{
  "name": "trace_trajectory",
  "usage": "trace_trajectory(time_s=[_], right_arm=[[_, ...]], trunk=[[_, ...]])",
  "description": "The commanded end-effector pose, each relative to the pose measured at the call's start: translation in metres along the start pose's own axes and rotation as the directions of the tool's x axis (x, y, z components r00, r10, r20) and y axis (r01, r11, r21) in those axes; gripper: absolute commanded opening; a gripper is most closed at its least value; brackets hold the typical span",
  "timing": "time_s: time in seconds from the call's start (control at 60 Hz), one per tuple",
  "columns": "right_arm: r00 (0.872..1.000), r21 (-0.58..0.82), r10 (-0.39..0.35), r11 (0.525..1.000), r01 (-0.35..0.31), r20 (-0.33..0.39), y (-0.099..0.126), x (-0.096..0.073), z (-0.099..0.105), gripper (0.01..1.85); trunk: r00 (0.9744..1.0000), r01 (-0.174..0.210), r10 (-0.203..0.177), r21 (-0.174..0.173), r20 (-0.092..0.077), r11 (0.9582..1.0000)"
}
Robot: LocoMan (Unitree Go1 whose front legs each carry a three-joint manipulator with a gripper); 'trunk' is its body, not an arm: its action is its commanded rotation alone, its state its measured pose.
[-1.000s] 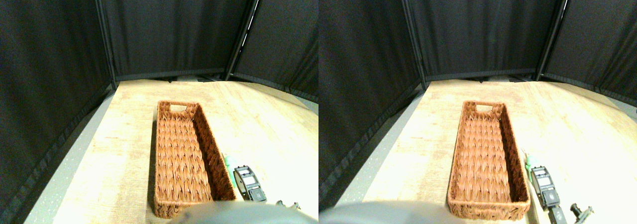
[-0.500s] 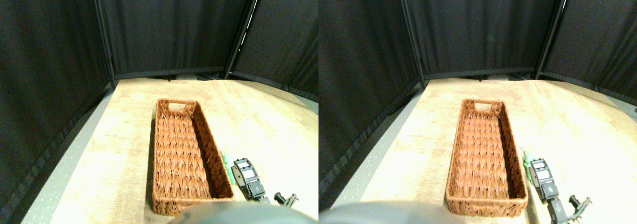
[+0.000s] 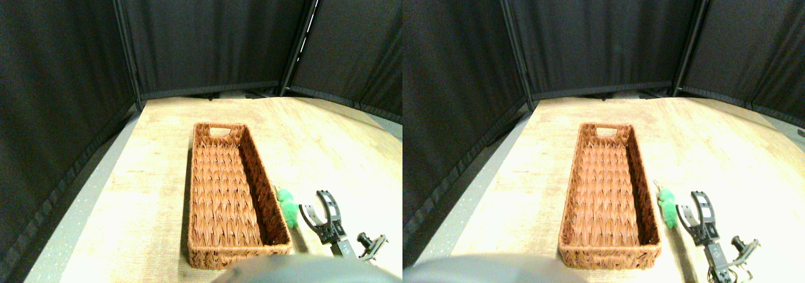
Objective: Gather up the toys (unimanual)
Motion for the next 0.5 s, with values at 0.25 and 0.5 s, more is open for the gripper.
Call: trace_trajectory(time_s=[0.25, 0.5], right_arm=[[0.99, 0.398, -0.068, 0.911, 0.113, -0.125, 0.004, 0.0, 0.007, 0.65], [0.967, 0.641, -0.065, 0.738, 0.214, -0.248, -0.001, 0.018, -0.001, 0.87]], trunk=[[0.9997, 0.002, -0.003, -0.041, -0.023, 0.9992], [0.9996, -0.007, 0.006, -0.058, -0.029, 0.9983]])
